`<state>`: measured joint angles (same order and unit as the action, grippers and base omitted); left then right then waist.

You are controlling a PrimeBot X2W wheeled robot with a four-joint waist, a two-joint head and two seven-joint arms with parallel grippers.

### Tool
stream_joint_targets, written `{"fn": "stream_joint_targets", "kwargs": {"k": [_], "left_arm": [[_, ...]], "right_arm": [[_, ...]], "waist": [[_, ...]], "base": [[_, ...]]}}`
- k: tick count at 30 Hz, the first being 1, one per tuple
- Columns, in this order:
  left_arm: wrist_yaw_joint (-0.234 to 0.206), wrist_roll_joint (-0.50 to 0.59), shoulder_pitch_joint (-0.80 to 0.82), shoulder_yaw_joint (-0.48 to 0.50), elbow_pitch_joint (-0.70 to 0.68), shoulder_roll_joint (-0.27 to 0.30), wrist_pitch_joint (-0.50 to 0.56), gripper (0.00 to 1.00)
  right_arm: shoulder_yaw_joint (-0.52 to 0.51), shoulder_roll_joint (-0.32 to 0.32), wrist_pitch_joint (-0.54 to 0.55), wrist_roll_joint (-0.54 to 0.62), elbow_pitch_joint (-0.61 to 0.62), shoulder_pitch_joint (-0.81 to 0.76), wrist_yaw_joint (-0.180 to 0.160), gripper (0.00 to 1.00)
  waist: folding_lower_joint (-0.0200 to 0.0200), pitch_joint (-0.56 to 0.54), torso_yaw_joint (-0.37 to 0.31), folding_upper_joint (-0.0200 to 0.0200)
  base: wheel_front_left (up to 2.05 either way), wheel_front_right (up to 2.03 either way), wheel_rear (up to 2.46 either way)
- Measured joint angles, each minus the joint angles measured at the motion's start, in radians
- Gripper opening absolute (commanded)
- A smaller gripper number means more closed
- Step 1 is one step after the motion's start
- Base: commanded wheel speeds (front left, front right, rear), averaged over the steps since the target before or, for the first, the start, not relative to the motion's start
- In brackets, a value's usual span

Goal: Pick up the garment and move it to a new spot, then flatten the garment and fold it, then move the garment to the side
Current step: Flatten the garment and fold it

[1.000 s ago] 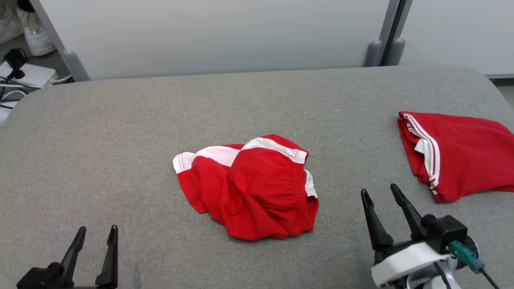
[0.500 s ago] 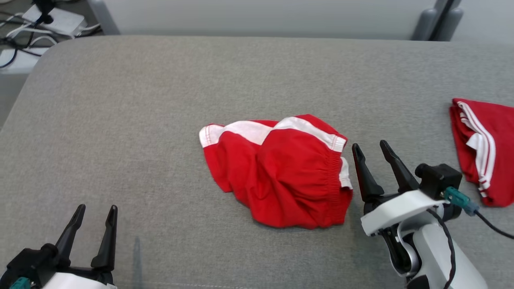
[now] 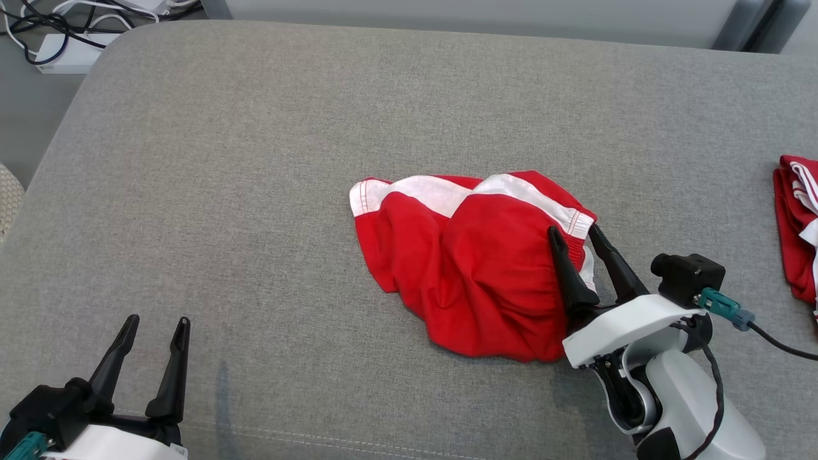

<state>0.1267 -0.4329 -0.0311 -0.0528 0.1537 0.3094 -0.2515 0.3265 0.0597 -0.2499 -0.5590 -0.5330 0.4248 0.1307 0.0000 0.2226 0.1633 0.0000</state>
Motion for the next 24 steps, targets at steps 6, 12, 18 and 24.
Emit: {"fn": "stream_joint_targets", "kwargs": {"k": [6,12,18,24], "left_arm": [[0.000,0.000,0.000,-0.009,-0.010,0.001,0.000,1.00],[0.000,0.000,0.002,-0.016,-0.013,0.010,0.000,1.00],[0.000,-0.008,0.021,-0.021,-0.015,0.019,0.000,1.00],[0.000,-0.008,0.021,-0.018,-0.017,0.019,0.000,1.00]], "right_arm": [[0.034,0.002,0.000,-0.144,-0.007,0.000,0.000,1.00],[0.046,0.002,0.000,-0.246,-0.035,0.037,0.000,0.86],[0.067,0.002,0.000,-0.295,-0.037,0.085,0.000,0.47],[0.055,0.002,0.000,-0.304,-0.021,0.084,0.000,0.00]], "waist": [[0.0000,0.005,-0.006,0.0000],[0.0000,0.018,-0.003,0.0000],[0.0000,0.025,0.009,0.0000],[0.0000,0.022,-0.001,0.0000]], "base": [[0.00,0.00,0.00],[0.00,0.00,0.00],[0.00,0.00,0.00],[0.00,0.00,0.00]]}}
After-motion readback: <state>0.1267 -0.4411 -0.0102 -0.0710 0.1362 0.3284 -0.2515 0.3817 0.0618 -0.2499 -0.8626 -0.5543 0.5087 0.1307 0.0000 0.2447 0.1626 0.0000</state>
